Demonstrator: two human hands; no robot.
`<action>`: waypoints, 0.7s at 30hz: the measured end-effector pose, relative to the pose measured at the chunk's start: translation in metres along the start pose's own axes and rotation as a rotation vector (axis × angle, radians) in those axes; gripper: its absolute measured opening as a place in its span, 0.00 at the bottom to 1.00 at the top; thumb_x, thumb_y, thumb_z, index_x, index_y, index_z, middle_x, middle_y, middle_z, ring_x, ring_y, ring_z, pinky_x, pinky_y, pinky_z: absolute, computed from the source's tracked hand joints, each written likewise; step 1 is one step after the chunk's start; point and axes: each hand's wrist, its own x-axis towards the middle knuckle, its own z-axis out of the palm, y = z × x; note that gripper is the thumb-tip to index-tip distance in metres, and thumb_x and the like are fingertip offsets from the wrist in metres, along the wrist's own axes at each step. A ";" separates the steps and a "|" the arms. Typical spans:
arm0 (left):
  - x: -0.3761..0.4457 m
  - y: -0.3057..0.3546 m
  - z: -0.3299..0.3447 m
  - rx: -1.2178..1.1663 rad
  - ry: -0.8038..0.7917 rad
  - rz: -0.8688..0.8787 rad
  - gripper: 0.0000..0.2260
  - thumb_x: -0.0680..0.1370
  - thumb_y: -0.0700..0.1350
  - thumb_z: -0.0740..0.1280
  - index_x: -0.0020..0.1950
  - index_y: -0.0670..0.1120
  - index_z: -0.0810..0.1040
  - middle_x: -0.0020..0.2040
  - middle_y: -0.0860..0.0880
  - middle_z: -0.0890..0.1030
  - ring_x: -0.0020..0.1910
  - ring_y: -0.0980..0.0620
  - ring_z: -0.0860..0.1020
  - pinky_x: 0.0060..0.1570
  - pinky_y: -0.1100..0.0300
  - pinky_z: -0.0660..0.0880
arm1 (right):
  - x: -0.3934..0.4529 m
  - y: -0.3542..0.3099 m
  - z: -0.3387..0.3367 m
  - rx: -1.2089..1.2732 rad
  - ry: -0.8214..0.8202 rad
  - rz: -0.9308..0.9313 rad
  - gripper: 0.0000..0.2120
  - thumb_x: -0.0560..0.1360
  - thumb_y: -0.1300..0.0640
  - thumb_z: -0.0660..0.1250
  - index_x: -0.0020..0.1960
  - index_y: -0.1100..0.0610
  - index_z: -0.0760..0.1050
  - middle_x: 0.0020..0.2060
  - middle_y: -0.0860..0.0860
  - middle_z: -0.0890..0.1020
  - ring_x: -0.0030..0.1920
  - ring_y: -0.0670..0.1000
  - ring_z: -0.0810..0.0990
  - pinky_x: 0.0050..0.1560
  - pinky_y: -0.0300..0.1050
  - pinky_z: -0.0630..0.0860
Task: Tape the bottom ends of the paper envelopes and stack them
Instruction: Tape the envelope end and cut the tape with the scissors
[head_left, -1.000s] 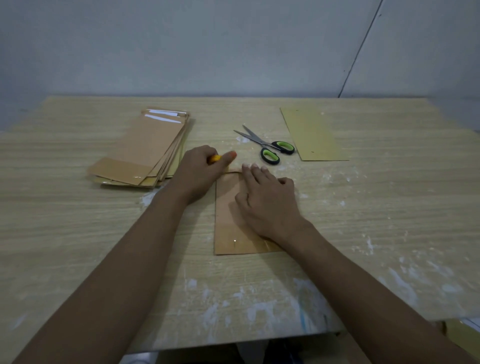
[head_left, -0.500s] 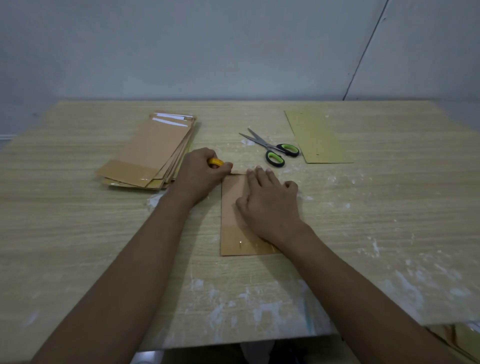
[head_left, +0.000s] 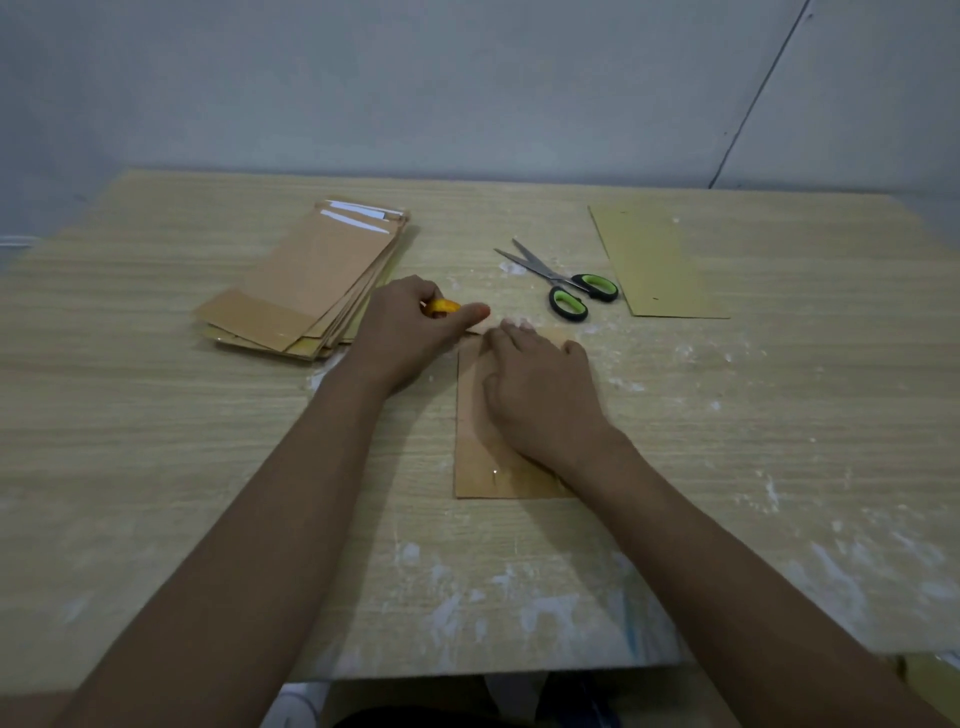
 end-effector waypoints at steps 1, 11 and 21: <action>-0.001 -0.001 -0.001 -0.013 -0.018 -0.005 0.24 0.76 0.58 0.71 0.33 0.39 0.70 0.31 0.44 0.68 0.30 0.52 0.67 0.30 0.61 0.61 | 0.000 0.000 0.001 0.011 0.001 0.001 0.25 0.83 0.54 0.50 0.79 0.55 0.55 0.79 0.51 0.57 0.79 0.50 0.53 0.73 0.60 0.54; -0.001 -0.001 0.000 -0.089 -0.020 -0.026 0.19 0.76 0.52 0.73 0.40 0.35 0.76 0.40 0.37 0.79 0.36 0.49 0.72 0.36 0.57 0.68 | 0.002 -0.006 -0.002 -0.060 -0.024 0.007 0.24 0.83 0.56 0.49 0.79 0.55 0.54 0.76 0.52 0.61 0.76 0.54 0.57 0.70 0.62 0.59; 0.001 -0.001 0.001 -0.043 0.073 -0.074 0.19 0.72 0.52 0.76 0.35 0.38 0.76 0.34 0.42 0.75 0.33 0.51 0.70 0.33 0.58 0.66 | 0.002 -0.008 -0.003 -0.023 -0.075 0.028 0.27 0.84 0.56 0.46 0.81 0.54 0.45 0.79 0.52 0.54 0.79 0.55 0.50 0.73 0.66 0.54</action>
